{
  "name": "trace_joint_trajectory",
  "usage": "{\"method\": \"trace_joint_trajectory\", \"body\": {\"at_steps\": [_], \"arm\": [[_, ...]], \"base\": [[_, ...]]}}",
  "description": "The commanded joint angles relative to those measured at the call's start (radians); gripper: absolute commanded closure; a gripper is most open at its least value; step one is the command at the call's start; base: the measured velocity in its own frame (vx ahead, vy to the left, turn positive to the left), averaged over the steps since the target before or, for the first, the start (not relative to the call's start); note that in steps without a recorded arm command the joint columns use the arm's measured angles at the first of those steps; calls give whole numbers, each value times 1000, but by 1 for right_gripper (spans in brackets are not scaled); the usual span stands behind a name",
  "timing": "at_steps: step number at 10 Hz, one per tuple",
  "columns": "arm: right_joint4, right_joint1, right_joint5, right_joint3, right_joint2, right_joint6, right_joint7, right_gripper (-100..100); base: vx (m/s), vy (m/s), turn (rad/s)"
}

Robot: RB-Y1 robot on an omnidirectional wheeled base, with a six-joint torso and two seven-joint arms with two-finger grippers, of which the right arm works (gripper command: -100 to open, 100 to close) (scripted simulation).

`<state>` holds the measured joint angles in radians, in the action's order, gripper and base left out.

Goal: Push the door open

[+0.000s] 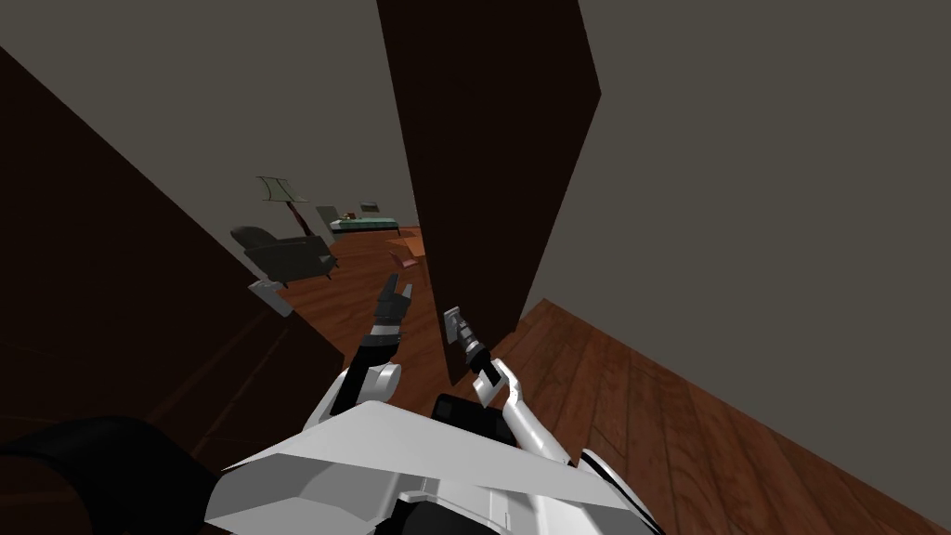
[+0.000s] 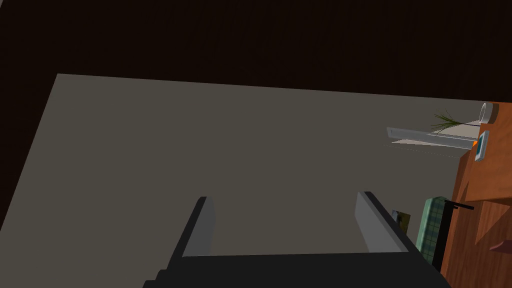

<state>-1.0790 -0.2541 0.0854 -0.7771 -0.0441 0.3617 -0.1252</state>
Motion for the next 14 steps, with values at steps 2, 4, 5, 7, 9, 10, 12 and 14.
{"method": "trace_joint_trajectory", "body": {"at_steps": [2, 4, 5, 7, 9, 10, 12, 14], "arm": [[0, 0, 0, 0, -1, 0, -1, 100], [0, 0, 0, 0, -1, 0, -1, 100], [0, 0, 0, 0, -1, 0, -1, 100], [-11, 6, -15, 8, -6, -4, -5, 100], [-20, 19, -32, 16, -13, -7, -10, 100], [-23, 23, -37, 19, -15, -8, -12, 100], [-34, 36, -55, 27, -21, -12, -18, 100], [-49, 57, -82, 40, -27, -18, -26, 100]], "base": [[-12, -17, 7], [-3, -7, 7], [0, 0, 0], [21, 54, -39], [83, 145, -124], [57, 141, -59], [103, 153, -82], [115, 177, -102]]}}
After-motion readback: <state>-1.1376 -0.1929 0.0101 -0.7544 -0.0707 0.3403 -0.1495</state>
